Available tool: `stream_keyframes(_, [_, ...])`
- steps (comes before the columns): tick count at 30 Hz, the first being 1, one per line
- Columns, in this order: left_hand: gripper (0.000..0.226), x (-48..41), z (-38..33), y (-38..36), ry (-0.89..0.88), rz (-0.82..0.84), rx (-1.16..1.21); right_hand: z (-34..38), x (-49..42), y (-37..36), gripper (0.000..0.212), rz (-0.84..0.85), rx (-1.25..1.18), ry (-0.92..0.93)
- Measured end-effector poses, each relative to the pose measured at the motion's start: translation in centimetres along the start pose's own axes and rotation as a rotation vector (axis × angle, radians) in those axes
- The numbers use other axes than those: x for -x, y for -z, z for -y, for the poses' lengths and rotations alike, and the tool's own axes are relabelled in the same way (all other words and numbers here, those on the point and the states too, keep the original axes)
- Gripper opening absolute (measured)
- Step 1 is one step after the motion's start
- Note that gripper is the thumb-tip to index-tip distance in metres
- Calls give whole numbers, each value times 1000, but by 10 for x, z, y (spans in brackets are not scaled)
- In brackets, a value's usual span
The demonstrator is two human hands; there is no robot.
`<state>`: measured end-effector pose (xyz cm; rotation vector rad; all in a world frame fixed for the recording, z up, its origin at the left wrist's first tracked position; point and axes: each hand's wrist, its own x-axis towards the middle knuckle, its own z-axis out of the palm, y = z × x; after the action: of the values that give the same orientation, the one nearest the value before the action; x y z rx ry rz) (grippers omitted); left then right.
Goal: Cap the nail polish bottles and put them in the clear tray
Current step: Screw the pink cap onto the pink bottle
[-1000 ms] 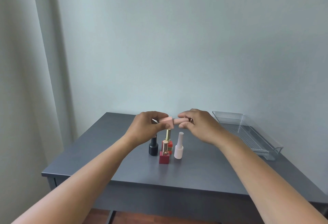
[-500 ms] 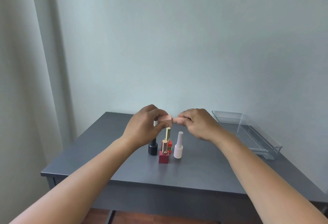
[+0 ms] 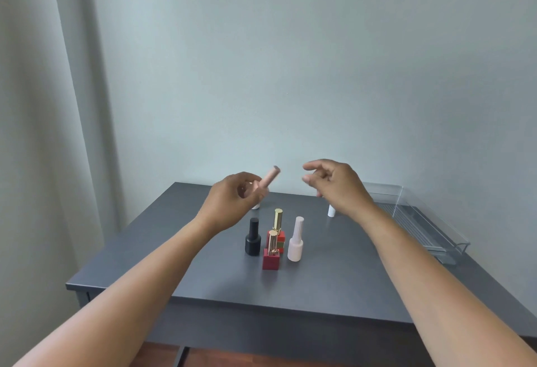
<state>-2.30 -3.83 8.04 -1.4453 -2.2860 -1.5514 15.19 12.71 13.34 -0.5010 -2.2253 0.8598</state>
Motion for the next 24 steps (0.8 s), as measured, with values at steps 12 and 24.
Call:
stream_keyframes(12, [20, -14, 58, -16, 327, 229, 164, -108, -18, -12, 22, -134, 163, -460])
stream_keyframes(24, [21, -26, 76, -34, 302, 433, 160, -149, -46, -36, 34, -125, 221, -606])
